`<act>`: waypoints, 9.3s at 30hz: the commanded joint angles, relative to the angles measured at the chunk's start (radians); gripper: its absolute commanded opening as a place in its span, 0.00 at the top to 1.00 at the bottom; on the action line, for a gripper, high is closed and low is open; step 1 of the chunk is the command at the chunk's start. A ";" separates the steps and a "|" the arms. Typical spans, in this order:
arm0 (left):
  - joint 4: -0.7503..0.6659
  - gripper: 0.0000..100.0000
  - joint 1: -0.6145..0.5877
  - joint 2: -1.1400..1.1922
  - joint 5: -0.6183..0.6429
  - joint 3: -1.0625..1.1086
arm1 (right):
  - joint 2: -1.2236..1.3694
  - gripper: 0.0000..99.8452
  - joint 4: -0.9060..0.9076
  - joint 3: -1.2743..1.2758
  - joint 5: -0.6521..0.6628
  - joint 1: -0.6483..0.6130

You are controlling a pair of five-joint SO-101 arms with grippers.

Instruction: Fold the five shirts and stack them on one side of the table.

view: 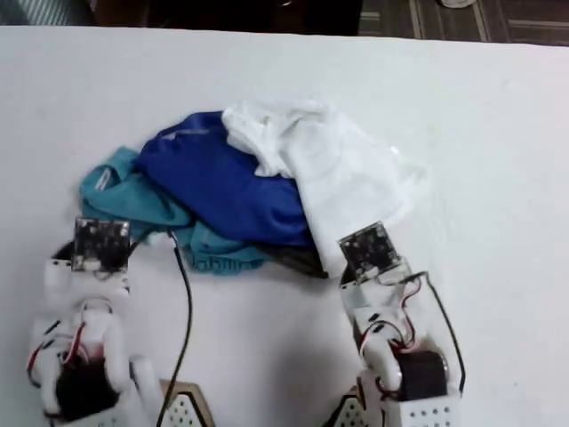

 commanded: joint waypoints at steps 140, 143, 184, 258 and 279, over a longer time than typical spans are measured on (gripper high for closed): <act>0.468 0.60 0.362 2.344 0.609 -1.385 | 0.898 0.57 0.512 -1.089 -0.066 0.568; 0.460 0.78 0.362 2.409 0.608 -1.392 | 0.898 0.57 0.512 -1.089 -0.066 0.570; 0.578 0.97 -0.839 2.038 0.044 -1.899 | 0.906 0.57 0.509 -1.089 -0.074 0.386; 0.206 0.69 0.821 2.202 0.996 -1.423 | 0.898 0.57 0.220 -0.694 -0.066 0.760; 0.207 0.70 0.812 2.412 1.000 -1.690 | 0.898 0.57 0.222 -0.698 -0.066 0.759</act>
